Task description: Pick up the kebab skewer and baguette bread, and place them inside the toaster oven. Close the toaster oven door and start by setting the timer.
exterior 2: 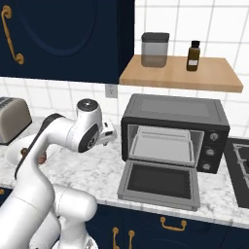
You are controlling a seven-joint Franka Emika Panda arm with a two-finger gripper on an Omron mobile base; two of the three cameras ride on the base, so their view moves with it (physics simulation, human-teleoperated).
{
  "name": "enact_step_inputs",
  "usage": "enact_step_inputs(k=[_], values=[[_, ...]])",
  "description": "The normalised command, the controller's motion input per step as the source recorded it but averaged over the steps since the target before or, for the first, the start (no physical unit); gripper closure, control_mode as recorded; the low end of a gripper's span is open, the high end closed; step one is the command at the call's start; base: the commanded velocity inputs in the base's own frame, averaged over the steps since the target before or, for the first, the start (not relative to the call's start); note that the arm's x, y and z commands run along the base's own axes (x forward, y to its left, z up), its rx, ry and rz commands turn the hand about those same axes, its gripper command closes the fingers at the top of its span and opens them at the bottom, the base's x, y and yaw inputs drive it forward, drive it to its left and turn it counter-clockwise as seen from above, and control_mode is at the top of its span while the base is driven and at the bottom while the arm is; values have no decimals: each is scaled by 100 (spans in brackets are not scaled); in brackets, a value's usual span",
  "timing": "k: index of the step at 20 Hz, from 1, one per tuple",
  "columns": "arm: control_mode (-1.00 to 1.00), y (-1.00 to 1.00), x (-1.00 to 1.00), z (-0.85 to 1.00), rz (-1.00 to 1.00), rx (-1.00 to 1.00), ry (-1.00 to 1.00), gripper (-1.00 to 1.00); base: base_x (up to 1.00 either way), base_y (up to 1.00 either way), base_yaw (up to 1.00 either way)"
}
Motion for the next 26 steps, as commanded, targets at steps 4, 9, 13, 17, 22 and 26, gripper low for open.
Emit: enact_step_inputs(k=[4,9,13,17,22,26], values=[[-100,100,80,-16,11,-6,1,-100,0,0,0],[-100,100,52,-24,3,-3,0,-100,0,0,0],[-100,100,6,-11,1,0,1,-100,0,0,0],[-100,100,-6,-24,-2,0,1,-100,0,0,0],[-100,97,-13,-34,-12,1,2,-100,0,0,0],[-100,44,-2,-24,-12,3,9,-100,0,0,0]])
